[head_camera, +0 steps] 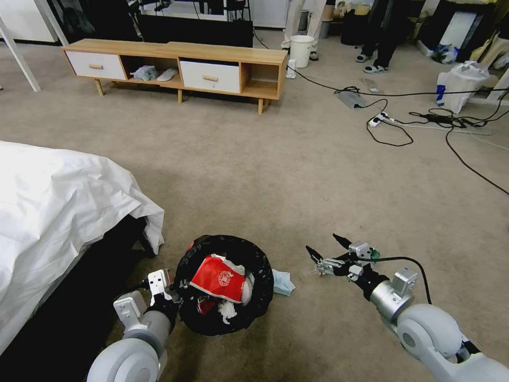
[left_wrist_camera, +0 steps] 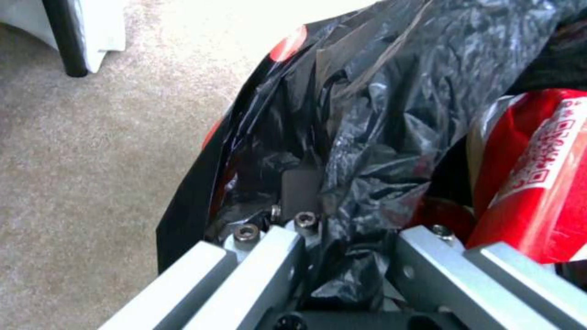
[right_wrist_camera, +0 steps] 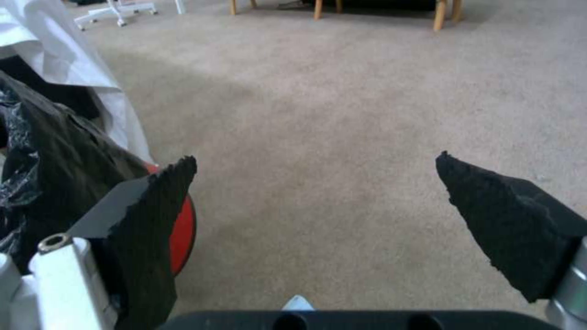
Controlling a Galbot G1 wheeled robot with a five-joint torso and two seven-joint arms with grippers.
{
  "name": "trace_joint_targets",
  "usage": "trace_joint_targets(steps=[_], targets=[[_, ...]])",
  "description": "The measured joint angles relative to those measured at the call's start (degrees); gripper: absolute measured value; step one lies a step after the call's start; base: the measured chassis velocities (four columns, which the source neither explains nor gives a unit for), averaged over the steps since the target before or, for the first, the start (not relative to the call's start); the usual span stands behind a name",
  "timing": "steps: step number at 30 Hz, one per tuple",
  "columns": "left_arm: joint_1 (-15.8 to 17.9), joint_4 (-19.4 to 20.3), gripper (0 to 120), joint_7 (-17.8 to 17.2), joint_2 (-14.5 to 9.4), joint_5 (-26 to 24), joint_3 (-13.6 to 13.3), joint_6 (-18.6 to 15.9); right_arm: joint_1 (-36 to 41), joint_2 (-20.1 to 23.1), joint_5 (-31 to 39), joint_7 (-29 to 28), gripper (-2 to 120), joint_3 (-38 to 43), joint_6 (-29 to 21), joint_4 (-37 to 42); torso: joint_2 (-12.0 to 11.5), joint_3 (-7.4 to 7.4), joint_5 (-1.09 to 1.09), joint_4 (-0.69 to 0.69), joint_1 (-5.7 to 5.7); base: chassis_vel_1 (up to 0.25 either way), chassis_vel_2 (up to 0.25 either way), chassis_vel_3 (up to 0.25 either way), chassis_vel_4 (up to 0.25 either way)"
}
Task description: Pick up the trash bin and place the garbage on the floor into it.
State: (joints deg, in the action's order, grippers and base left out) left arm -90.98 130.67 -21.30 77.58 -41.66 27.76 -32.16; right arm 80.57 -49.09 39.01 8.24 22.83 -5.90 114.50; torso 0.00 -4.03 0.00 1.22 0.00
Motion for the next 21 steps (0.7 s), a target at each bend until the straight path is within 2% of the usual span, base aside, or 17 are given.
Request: trace_joint_targets(steps=[15,21], targets=[[0.1,-0.1,0,0.0,-0.1,-0.5,0.4,-0.4,-0.2,0.1,0.1,0.0,100,-0.6,-0.1,0.0,0.0,0.00,0.00,0.00,0.00,0.000,0.000,0.000,0.000],[0.2,-0.4,0,0.0,-0.2,0.1,0.7,0.3,-0.3,0.1,0.1,0.2,100,-0.5,-0.1,-0.1,0.0,0.00,0.00,-0.03,0.00,0.050,0.050,0.044,0.048]])
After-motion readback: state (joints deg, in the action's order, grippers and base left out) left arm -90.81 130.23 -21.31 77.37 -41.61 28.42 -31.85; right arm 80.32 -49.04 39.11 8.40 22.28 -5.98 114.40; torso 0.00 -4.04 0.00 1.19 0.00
